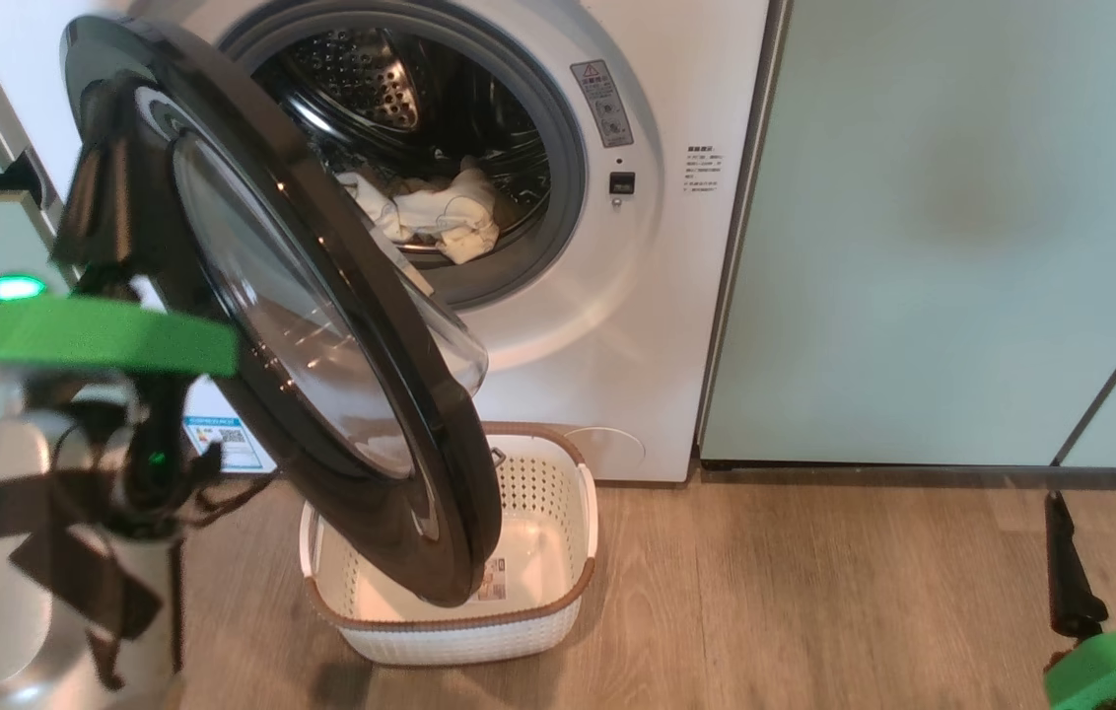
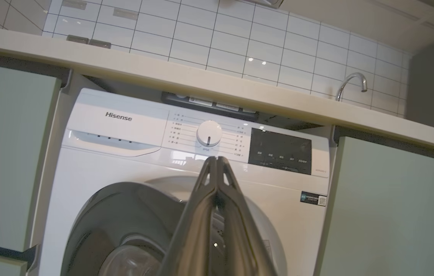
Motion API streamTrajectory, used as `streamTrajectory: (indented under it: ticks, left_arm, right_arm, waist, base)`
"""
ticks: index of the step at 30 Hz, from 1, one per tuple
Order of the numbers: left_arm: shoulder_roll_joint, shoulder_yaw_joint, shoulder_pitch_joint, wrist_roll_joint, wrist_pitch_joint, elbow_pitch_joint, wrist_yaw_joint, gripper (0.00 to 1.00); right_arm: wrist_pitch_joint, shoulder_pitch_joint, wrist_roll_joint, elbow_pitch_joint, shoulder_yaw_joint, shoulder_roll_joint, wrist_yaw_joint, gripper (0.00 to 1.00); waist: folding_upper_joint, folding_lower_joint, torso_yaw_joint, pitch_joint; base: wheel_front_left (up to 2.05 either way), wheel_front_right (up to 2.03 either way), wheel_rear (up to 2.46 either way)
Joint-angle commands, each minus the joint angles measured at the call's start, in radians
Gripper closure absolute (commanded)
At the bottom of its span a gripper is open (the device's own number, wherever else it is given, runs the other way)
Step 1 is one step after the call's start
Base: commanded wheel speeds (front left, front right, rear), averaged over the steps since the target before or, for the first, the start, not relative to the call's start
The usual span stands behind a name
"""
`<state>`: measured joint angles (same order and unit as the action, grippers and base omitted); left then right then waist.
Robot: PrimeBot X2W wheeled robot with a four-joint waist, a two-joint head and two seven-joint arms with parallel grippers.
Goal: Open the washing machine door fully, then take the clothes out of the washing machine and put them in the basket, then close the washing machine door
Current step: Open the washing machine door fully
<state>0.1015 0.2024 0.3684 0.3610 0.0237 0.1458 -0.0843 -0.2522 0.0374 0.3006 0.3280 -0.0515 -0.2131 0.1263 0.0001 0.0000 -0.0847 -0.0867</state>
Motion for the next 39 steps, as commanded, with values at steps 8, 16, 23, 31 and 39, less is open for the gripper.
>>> streamTrajectory:
  ticks: [8, 16, 23, 31, 39]
  left_arm:
    - [-0.021, -0.144, 0.148, 0.003, -0.107, 0.159, 0.012, 1.0]
    - [-0.047, -0.406, 0.184, 0.033, -0.181, 0.244, 0.026, 1.0]
    - [-0.051, -0.608, 0.15, 0.002, -0.159, 0.253, 0.084, 1.0]
    - [-0.051, -0.777, 0.09, -0.032, -0.085, 0.159, 0.154, 1.0]
    - [-0.051, -0.931, 0.024, -0.017, -0.03, 0.036, 0.178, 1.0]
  right_arm:
    - [-0.01, 0.027, -0.004, -0.035, -0.005, -0.015, 0.004, 0.0]
    - [-0.01, 0.031, -0.004, -0.034, -0.007, -0.018, 0.004, 0.0]
    - [-0.01, 0.034, -0.005, -0.034, -0.012, -0.021, 0.004, 0.0]
    - [-0.01, 0.04, -0.007, -0.037, -0.013, -0.025, 0.004, 0.0]
    - [-0.01, 0.041, -0.007, -0.038, -0.015, -0.031, 0.004, 0.0]
  waist:
    - [-0.0001, 0.0, 0.01, 0.006]
    - [-0.0001, 0.0, 0.01, 0.006]
    - [-0.0001, 0.0, 0.003, 0.011]
    - [-0.0001, 0.0, -0.001, 0.018]
    - [-0.0001, 0.0, 0.002, 0.026]
  base:
    - [0.0, 0.0, 0.0]
    - [0.0, 0.0, 0.0]
    - [0.0, 0.0, 0.0]
    - [0.0, 0.0, 0.0]
    - [0.0, 0.0, 0.0]
